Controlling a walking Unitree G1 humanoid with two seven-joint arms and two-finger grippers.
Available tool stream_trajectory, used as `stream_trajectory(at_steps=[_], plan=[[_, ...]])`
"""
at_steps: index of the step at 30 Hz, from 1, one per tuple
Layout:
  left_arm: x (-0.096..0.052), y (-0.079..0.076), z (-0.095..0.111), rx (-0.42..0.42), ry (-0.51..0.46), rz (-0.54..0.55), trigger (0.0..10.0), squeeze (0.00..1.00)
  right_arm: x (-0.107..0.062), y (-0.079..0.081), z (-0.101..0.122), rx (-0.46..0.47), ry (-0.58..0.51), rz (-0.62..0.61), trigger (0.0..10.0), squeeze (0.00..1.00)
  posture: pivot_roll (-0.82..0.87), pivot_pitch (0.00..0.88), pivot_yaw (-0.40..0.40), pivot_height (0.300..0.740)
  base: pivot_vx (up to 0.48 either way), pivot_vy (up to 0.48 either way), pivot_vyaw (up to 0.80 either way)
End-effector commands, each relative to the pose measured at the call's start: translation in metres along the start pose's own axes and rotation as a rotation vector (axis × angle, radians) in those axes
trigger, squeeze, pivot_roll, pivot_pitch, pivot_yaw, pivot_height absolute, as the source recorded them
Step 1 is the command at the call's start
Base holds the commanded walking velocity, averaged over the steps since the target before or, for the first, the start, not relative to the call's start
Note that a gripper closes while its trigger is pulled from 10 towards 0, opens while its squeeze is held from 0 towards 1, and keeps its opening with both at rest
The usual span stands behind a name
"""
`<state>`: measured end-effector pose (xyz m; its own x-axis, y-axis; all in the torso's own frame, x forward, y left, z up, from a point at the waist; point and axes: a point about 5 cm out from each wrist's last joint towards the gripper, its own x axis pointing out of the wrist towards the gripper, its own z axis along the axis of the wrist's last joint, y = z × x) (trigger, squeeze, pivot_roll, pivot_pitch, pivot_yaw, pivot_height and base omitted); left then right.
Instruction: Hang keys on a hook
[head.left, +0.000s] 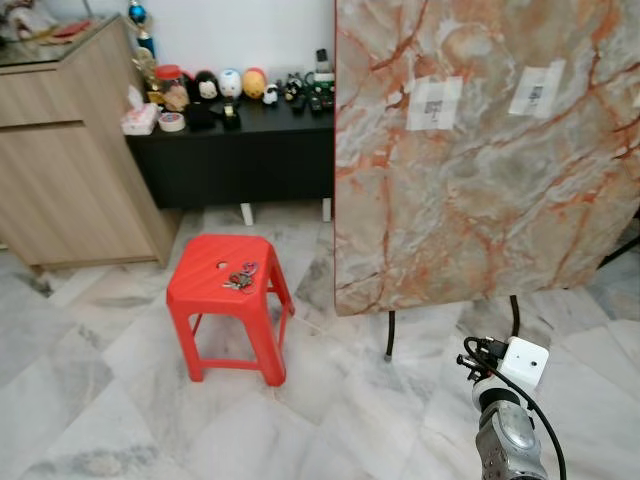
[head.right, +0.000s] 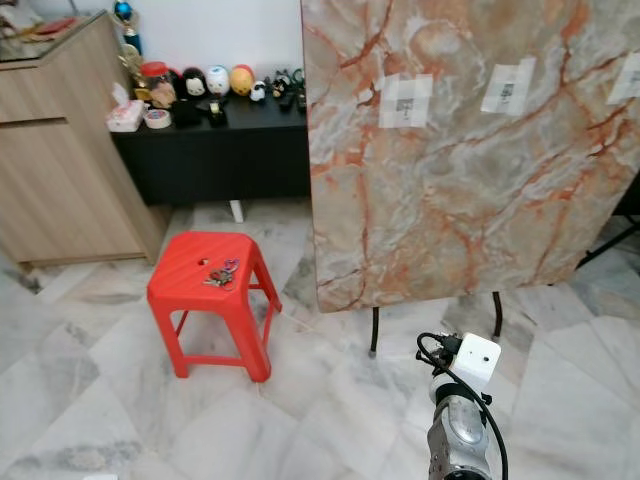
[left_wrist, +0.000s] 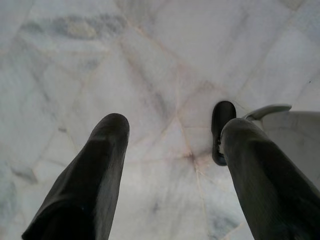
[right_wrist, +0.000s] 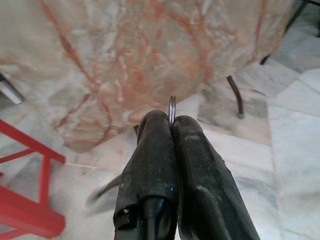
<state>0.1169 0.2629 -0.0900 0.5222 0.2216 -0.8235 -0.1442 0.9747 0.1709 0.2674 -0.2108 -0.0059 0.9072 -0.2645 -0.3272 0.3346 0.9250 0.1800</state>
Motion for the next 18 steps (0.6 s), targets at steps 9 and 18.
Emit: stream_trajectory(at_steps=[9, 18], plan=[[0.0, 0.005, 0.001, -0.021, 0.0, 0.005, 10.0, 0.0, 0.009, 0.009, 0.018, 0.015, -0.046, 0.034, 10.0, 0.0, 0.05, 0.0, -0.014, 0.74, 0.262, 0.0, 0.0], [0.001, -0.001, 0.004, -0.023, -0.004, -0.002, 10.0, 0.0, 0.012, 0.016, 0.026, 0.016, -0.078, 0.056, 10.0, 0.0, 0.05, 0.0, -0.014, 0.74, 0.289, 0.0, 0.0]])
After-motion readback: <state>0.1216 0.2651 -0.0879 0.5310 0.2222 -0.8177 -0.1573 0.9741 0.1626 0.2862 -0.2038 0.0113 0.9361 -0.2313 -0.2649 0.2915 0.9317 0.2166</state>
